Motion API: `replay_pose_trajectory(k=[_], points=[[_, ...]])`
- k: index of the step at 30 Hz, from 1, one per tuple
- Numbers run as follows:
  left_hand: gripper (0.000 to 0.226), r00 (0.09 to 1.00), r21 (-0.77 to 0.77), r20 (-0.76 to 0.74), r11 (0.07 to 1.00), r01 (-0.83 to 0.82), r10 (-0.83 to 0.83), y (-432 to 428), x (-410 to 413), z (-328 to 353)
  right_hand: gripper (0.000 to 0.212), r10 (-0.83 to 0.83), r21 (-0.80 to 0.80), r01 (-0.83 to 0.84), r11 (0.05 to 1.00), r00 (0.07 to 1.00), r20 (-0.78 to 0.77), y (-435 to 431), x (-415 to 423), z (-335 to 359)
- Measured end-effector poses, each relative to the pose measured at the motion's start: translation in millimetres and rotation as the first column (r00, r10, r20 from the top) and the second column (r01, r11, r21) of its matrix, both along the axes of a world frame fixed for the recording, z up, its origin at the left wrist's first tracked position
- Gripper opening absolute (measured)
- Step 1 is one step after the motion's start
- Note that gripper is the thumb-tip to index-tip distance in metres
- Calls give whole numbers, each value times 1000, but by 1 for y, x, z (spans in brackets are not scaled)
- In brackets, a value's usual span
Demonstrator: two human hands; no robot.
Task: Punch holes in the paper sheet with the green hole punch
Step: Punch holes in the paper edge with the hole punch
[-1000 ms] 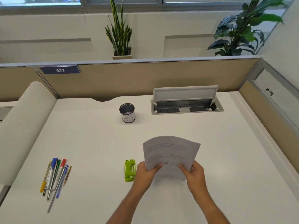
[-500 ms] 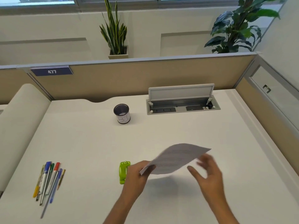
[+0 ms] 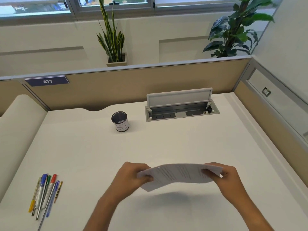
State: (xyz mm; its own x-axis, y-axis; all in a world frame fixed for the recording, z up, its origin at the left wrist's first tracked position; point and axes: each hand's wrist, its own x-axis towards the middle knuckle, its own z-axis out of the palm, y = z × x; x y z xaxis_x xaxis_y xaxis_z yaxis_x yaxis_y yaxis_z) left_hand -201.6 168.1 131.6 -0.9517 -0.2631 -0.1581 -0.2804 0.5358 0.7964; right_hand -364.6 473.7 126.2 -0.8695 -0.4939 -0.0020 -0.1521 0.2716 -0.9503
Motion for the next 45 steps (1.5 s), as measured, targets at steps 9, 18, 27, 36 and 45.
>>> replay_pose_trajectory(k=[9,18,27,36,45], points=[[15,899,512,-97,796,-324,428,16,6,-8,18,-165,-161,198,967,967,195,0,4,-26],[17,833,431,3,751,-501,554,44,-4,-56,20,-297,-20,325,945,887,355,-3,19,-79],[28,810,412,78,721,-557,581,59,1,-75,24,-344,27,370,929,831,437,-4,37,-102],[25,745,512,113,604,-611,658,64,4,-86,17,-338,27,364,931,831,443,-4,37,-118],[35,654,747,157,344,-569,741,72,0,-71,61,-262,-162,517,841,651,713,-2,43,-109]])
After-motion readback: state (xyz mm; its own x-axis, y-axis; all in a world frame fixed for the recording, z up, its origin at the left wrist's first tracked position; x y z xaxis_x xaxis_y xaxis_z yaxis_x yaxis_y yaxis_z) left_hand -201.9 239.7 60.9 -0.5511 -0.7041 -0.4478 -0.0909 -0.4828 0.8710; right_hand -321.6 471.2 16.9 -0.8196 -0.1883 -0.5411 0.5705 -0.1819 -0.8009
